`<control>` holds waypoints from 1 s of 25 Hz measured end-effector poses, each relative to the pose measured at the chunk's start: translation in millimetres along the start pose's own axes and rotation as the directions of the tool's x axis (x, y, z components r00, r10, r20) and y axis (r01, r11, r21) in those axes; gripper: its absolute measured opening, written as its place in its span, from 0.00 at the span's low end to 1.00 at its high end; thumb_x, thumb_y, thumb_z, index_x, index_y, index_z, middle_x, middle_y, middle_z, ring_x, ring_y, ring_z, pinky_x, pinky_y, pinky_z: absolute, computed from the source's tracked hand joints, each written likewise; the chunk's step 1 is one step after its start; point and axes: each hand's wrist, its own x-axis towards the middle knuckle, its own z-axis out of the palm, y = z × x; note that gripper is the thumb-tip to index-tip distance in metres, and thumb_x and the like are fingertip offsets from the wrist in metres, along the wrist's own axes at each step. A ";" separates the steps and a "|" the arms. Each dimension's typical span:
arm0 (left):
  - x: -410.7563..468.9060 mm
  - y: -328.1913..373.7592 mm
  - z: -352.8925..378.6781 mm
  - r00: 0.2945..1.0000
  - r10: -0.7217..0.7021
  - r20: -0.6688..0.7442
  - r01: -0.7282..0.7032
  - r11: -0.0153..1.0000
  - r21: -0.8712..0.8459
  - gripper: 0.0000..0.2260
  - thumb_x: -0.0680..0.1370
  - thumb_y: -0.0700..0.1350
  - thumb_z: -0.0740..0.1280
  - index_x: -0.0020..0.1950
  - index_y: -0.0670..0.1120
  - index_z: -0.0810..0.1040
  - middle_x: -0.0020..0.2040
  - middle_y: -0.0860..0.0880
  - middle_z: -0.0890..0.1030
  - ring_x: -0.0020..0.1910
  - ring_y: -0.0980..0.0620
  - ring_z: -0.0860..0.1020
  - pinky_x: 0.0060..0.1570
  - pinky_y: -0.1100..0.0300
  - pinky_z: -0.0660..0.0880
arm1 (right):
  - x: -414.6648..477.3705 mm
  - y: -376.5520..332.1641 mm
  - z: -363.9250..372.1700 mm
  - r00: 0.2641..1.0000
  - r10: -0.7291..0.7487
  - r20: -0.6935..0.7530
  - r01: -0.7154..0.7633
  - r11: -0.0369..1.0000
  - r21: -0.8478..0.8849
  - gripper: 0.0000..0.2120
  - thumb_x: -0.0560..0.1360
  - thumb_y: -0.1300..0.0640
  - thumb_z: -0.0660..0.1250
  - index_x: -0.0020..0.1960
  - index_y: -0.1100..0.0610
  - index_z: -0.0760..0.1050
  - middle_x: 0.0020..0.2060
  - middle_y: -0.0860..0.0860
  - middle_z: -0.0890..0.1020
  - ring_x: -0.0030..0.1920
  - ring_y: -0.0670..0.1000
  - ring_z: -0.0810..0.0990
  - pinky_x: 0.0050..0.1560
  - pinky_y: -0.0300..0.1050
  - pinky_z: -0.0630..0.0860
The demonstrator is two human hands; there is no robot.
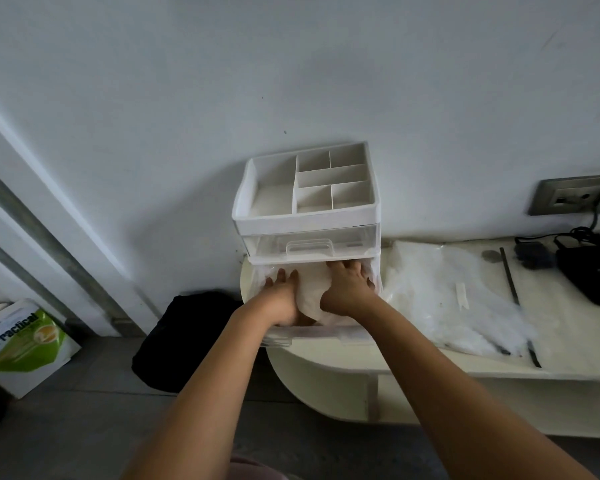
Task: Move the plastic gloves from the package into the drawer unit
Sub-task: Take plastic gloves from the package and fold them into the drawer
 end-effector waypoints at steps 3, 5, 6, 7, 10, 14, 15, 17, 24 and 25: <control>-0.5 0.5 -0.3 1.000 -0.019 0.014 0.019 1.000 0.002 0.49 0.74 0.58 0.68 0.77 0.46 0.35 0.78 0.43 0.38 0.77 0.40 0.42 0.75 0.46 0.49 | -3.1 -1.4 -8.4 0.997 -0.002 0.081 0.008 0.997 -0.073 0.38 0.71 0.63 0.62 0.77 0.57 0.49 0.76 0.58 0.45 0.76 0.59 0.40 0.74 0.52 0.47; 1.1 1.6 -1.6 0.999 -0.017 0.036 0.017 1.000 0.024 0.49 0.73 0.60 0.68 0.78 0.46 0.36 0.78 0.42 0.39 0.77 0.40 0.42 0.75 0.46 0.48 | -8.6 -3.9 -20.0 0.988 -0.045 0.149 0.062 0.991 -0.115 0.33 0.73 0.62 0.63 0.75 0.61 0.55 0.74 0.60 0.52 0.75 0.60 0.48 0.74 0.50 0.53; 3.9 1.5 -0.5 0.999 -0.016 0.042 0.015 0.999 0.042 0.49 0.73 0.61 0.68 0.78 0.46 0.37 0.78 0.42 0.39 0.77 0.40 0.42 0.75 0.46 0.48 | -13.2 -5.7 -28.5 0.978 -0.089 0.189 0.112 0.987 -0.115 0.29 0.74 0.62 0.63 0.73 0.62 0.59 0.73 0.59 0.59 0.73 0.59 0.56 0.72 0.48 0.58; 5.4 1.9 -1.2 0.999 -0.020 0.045 0.018 0.998 0.056 0.48 0.73 0.62 0.67 0.78 0.46 0.37 0.78 0.41 0.40 0.77 0.41 0.42 0.75 0.45 0.48 | -19.1 -7.3 -38.9 0.961 -0.141 0.239 0.173 0.978 -0.119 0.26 0.75 0.62 0.63 0.72 0.61 0.64 0.71 0.57 0.64 0.71 0.56 0.62 0.69 0.45 0.62; 0.8 4.4 -5.2 0.999 -0.040 0.015 0.040 0.999 0.037 0.48 0.73 0.59 0.69 0.79 0.47 0.40 0.78 0.42 0.43 0.77 0.40 0.44 0.74 0.45 0.52 | -40.0 -6.0 -77.7 0.900 -0.258 0.352 0.339 0.921 -0.193 0.21 0.77 0.59 0.63 0.69 0.54 0.70 0.68 0.49 0.72 0.66 0.49 0.70 0.64 0.39 0.65; -28.2 7.5 -15.4 0.990 0.034 -0.136 -0.056 0.986 -0.155 0.35 0.71 0.49 0.75 0.75 0.49 0.63 0.73 0.49 0.65 0.70 0.47 0.67 0.65 0.59 0.66 | -52.8 19.7 -128.1 0.912 -0.332 0.242 0.387 0.891 -0.237 0.13 0.76 0.56 0.65 0.60 0.50 0.77 0.55 0.45 0.81 0.55 0.44 0.78 0.60 0.40 0.72; -37.6 11.6 -18.6 0.980 0.034 -0.195 -0.071 0.980 -0.188 0.28 0.72 0.48 0.74 0.70 0.48 0.70 0.70 0.49 0.69 0.66 0.49 0.70 0.61 0.62 0.67 | -54.5 28.5 -139.8 0.917 -0.341 0.206 0.387 0.884 -0.263 0.11 0.76 0.55 0.66 0.57 0.50 0.79 0.52 0.45 0.82 0.52 0.43 0.79 0.59 0.40 0.73; -54.1 27.8 -23.7 0.926 0.074 -0.369 -0.145 0.975 -0.170 0.14 0.75 0.51 0.71 0.56 0.45 0.80 0.59 0.48 0.79 0.57 0.51 0.77 0.53 0.62 0.70 | -60.2 47.9 -160.9 0.939 -0.301 0.165 0.339 0.889 -0.309 0.08 0.76 0.53 0.66 0.50 0.53 0.81 0.42 0.46 0.84 0.43 0.43 0.82 0.50 0.39 0.76; -73.6 119.2 -6.8 0.738 0.329 -0.589 -0.508 0.846 -0.164 0.19 0.76 0.56 0.66 0.35 0.41 0.78 0.32 0.47 0.79 0.33 0.51 0.78 0.39 0.54 0.75 | -64.7 156.6 -194.0 0.998 -0.050 -0.045 0.014 0.813 -0.583 0.16 0.74 0.42 0.66 0.37 0.54 0.78 0.30 0.48 0.78 0.30 0.45 0.74 0.33 0.36 0.69; -72.1 130.6 -1.6 0.736 0.360 -0.573 -0.540 0.823 -0.177 0.18 0.76 0.56 0.67 0.36 0.42 0.78 0.34 0.49 0.80 0.36 0.52 0.78 0.41 0.55 0.75 | -62.2 171.4 -193.6 0.998 -0.030 -0.058 -0.009 0.821 -0.571 0.15 0.74 0.42 0.66 0.40 0.54 0.79 0.33 0.48 0.78 0.32 0.44 0.75 0.34 0.36 0.70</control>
